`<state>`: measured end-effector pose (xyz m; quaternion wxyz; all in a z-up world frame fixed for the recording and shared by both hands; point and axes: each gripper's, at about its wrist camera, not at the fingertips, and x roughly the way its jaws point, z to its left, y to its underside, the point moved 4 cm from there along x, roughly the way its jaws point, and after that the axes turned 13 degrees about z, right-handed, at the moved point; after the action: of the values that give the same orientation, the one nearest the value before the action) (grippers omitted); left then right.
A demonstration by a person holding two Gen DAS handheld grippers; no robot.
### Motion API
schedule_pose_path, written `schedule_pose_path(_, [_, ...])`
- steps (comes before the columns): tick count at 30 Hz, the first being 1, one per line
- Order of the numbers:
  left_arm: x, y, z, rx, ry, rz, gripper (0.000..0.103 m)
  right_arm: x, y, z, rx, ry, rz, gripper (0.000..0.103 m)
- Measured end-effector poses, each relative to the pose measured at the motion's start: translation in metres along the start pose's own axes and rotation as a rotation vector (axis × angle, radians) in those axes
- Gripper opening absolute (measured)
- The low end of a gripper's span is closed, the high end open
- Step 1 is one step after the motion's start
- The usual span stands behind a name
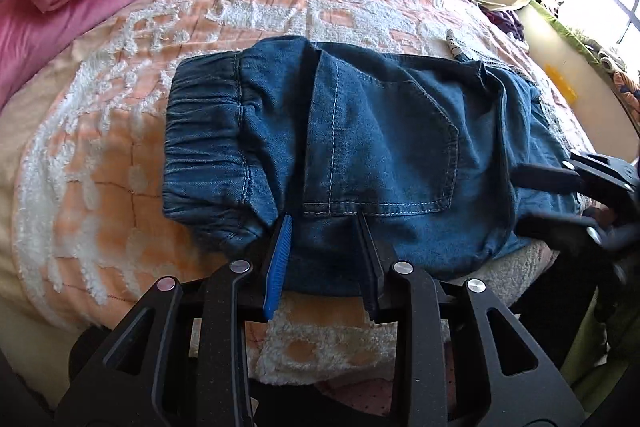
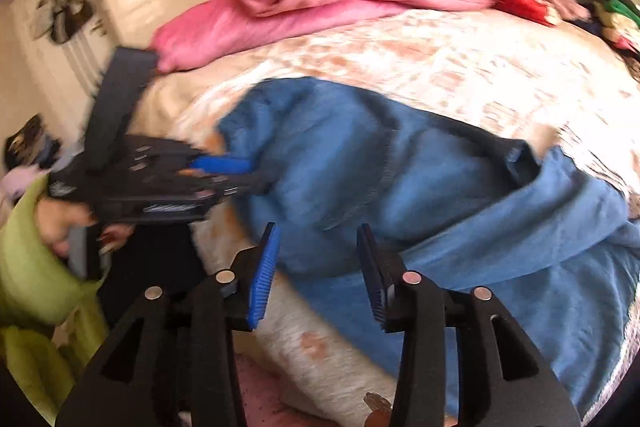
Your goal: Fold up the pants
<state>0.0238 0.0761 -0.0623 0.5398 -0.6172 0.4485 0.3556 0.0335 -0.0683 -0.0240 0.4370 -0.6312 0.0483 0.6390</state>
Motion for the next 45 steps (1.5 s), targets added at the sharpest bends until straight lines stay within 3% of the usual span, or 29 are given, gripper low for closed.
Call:
schedule_pose_path(5, [0.005,0.002,0.000,-0.008,0.006,-0.007,0.023,0.047,0.014,-0.014,0.072,0.058,0.164,0.041])
schedule_pose_path(8, [0.002,0.005,-0.004,-0.011,-0.013,-0.023,0.023,0.038,0.012,-0.013,0.075,0.036,0.148,0.043])
schedule_pose_path(11, [-0.016,0.004,-0.003,-0.028,0.002,-0.063,0.024,0.009,0.007,-0.020,0.100,0.012,0.068,0.051])
schedule_pose_path(14, [-0.041,0.001,-0.009,-0.017,-0.018,-0.127,0.033,-0.022,0.000,-0.043,0.153,0.037,-0.010,0.053])
schedule_pose_path(16, [-0.055,-0.003,-0.017,-0.007,-0.003,-0.158,0.034,-0.037,0.000,-0.062,0.210,0.059,-0.050,0.054])
schedule_pose_path(18, [-0.060,-0.008,-0.025,0.011,0.016,-0.165,0.040,-0.050,0.001,-0.082,0.254,0.075,-0.079,0.060])
schedule_pose_path(22, [-0.049,-0.018,-0.054,0.063,0.068,-0.136,0.041,-0.067,-0.002,-0.115,0.318,0.134,-0.115,0.064])
schedule_pose_path(27, [-0.022,-0.033,-0.099,0.128,0.195,-0.067,0.041,-0.073,-0.008,-0.152,0.365,0.200,-0.105,0.073])
schedule_pose_path(34, [0.017,-0.059,-0.140,0.163,0.275,0.007,0.041,-0.048,-0.046,-0.197,0.395,0.252,-0.036,0.073])
schedule_pose_path(38, [0.040,-0.068,-0.149,0.145,0.281,0.028,0.041,-0.018,-0.068,-0.215,0.393,0.285,0.026,0.073])
schedule_pose_path(39, [0.044,-0.069,-0.152,0.146,0.283,0.035,0.039,-0.010,-0.073,-0.219,0.398,0.304,0.042,0.073])
schedule_pose_path(41, [0.052,-0.068,-0.158,0.167,0.259,0.036,0.005,0.003,-0.079,-0.226,0.411,0.323,0.065,0.073])
schedule_pose_path(45, [0.057,-0.059,-0.168,0.191,0.270,0.051,0.002,0.026,-0.087,-0.242,0.460,0.349,0.097,0.073])
